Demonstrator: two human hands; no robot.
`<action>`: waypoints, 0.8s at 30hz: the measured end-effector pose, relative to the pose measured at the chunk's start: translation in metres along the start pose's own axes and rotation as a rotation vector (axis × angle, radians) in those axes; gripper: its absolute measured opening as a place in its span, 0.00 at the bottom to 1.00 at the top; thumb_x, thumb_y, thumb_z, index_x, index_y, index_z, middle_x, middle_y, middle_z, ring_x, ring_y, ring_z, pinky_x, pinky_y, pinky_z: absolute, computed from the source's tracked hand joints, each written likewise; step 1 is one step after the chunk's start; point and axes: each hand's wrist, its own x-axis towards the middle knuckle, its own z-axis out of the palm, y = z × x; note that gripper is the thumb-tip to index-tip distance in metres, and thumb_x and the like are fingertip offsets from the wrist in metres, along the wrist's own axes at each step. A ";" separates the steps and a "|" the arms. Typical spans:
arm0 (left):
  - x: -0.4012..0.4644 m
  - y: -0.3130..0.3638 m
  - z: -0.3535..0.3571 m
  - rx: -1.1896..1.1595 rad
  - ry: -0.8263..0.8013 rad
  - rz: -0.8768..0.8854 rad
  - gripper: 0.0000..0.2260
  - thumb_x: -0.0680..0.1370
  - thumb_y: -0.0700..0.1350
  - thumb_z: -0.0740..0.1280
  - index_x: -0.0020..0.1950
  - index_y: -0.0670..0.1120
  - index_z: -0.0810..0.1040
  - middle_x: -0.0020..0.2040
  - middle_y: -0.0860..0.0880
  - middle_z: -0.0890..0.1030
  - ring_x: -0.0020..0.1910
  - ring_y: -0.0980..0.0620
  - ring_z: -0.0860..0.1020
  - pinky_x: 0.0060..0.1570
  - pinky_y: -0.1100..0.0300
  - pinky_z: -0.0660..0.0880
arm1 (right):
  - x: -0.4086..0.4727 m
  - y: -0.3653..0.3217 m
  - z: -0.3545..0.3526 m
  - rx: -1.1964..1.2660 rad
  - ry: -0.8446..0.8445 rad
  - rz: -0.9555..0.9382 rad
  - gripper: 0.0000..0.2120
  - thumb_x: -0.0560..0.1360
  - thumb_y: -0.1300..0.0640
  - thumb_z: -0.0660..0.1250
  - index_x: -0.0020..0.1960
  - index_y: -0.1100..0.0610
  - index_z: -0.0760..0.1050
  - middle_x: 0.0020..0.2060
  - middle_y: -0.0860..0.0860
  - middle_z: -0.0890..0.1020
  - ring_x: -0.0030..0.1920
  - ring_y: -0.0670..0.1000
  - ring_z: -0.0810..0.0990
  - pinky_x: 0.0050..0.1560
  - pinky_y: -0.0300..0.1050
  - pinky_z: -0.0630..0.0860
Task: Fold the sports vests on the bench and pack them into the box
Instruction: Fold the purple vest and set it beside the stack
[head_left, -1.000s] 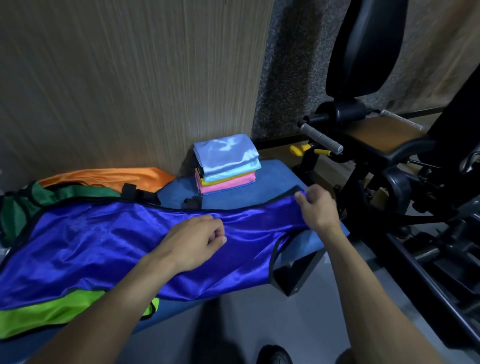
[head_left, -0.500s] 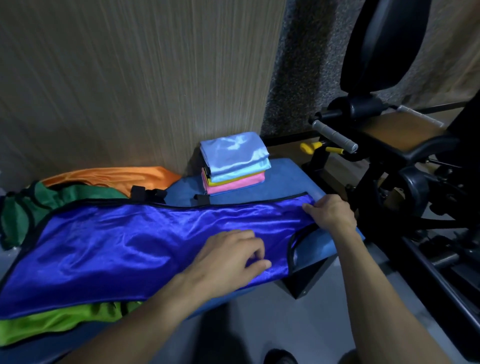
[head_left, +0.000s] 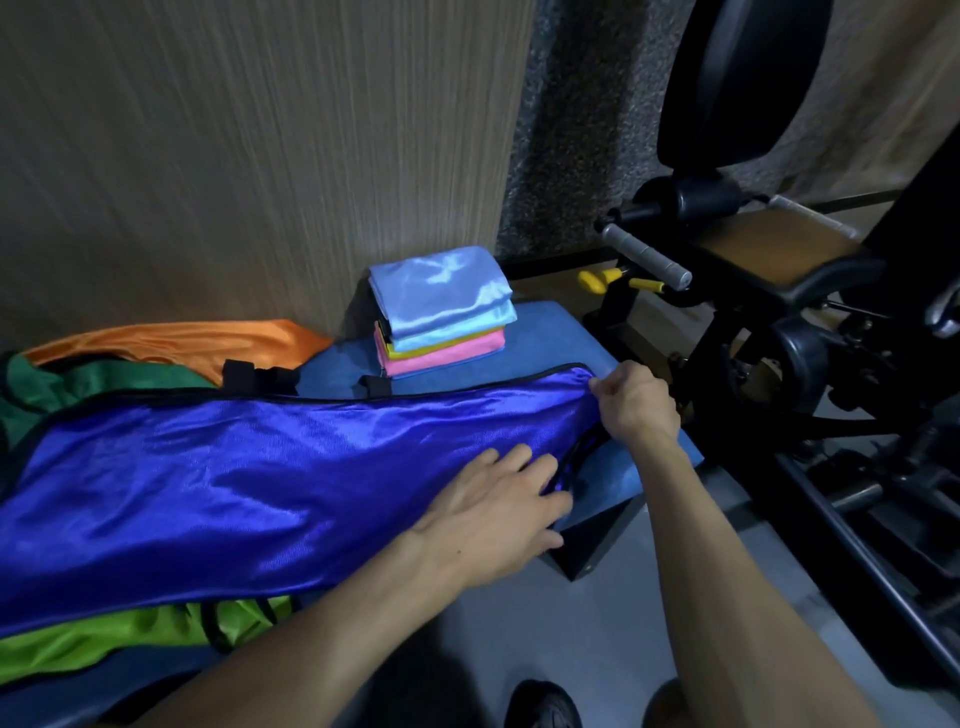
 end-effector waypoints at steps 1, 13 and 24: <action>0.001 0.001 0.000 -0.007 -0.015 0.004 0.14 0.82 0.59 0.61 0.60 0.51 0.75 0.56 0.49 0.70 0.58 0.46 0.68 0.48 0.53 0.59 | 0.000 -0.001 0.001 -0.013 0.007 -0.012 0.13 0.81 0.43 0.64 0.53 0.53 0.76 0.55 0.59 0.81 0.56 0.65 0.79 0.56 0.56 0.76; -0.001 0.005 0.012 -0.023 0.013 0.070 0.13 0.81 0.56 0.64 0.60 0.50 0.75 0.64 0.49 0.70 0.60 0.46 0.68 0.55 0.51 0.69 | 0.005 -0.004 -0.009 0.408 -0.098 -0.012 0.18 0.72 0.47 0.78 0.43 0.61 0.78 0.38 0.57 0.78 0.41 0.58 0.78 0.47 0.58 0.78; -0.029 -0.059 -0.013 -0.133 0.092 -0.253 0.16 0.84 0.58 0.59 0.68 0.53 0.74 0.64 0.54 0.71 0.61 0.50 0.69 0.61 0.48 0.72 | 0.009 -0.007 -0.005 -0.116 -0.134 0.093 0.27 0.74 0.41 0.72 0.64 0.59 0.74 0.59 0.59 0.79 0.59 0.63 0.79 0.54 0.52 0.75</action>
